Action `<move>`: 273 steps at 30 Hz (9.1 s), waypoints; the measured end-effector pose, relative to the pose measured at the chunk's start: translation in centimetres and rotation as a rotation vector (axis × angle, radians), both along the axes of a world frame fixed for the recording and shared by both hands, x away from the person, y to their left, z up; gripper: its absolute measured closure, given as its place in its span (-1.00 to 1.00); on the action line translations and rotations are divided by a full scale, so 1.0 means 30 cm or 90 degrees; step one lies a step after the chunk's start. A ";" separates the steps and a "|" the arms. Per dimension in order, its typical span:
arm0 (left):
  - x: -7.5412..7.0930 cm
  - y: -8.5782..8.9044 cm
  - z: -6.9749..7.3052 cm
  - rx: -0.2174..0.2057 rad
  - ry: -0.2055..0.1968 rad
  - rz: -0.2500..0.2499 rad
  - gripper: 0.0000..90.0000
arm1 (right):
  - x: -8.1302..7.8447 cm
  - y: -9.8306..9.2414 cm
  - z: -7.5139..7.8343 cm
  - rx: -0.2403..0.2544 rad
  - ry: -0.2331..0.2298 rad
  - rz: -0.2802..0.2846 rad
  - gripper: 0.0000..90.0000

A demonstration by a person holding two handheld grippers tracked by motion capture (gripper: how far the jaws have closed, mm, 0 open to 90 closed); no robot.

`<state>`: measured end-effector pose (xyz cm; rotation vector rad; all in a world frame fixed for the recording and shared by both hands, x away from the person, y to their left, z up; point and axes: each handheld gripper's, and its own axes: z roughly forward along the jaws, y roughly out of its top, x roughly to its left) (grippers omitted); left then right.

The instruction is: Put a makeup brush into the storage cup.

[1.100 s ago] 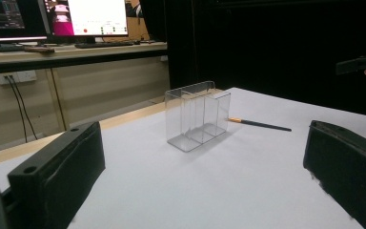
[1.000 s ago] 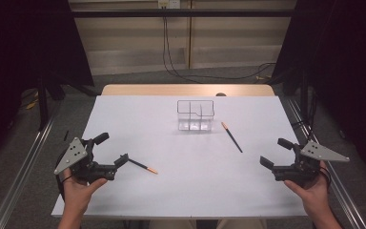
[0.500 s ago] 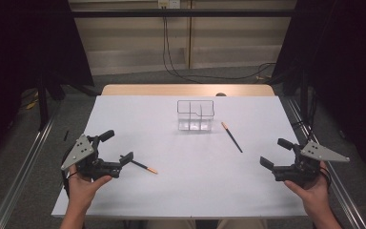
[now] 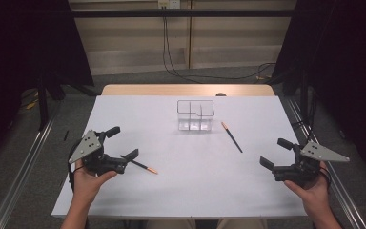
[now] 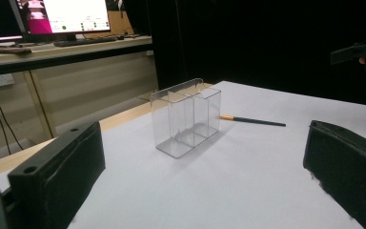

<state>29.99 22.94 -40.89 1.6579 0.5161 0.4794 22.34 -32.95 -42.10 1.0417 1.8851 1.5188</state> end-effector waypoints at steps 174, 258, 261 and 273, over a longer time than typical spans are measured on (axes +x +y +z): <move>0.247 -0.166 -0.097 0.717 0.282 -0.224 -0.22 | 0.001 0.027 -0.017 -0.036 0.001 0.035 -0.96; 0.283 -0.191 -0.083 0.673 0.405 -0.201 0.89 | 0.002 0.034 -0.027 -0.049 0.006 0.038 -0.95; 0.280 -0.184 -0.085 0.630 0.402 -0.189 0.89 | 0.002 0.033 -0.027 -0.049 0.006 0.038 -0.95; 0.276 -0.160 -0.070 0.484 0.386 -0.175 0.89 | 0.003 0.035 -0.028 -0.049 0.007 0.039 -0.95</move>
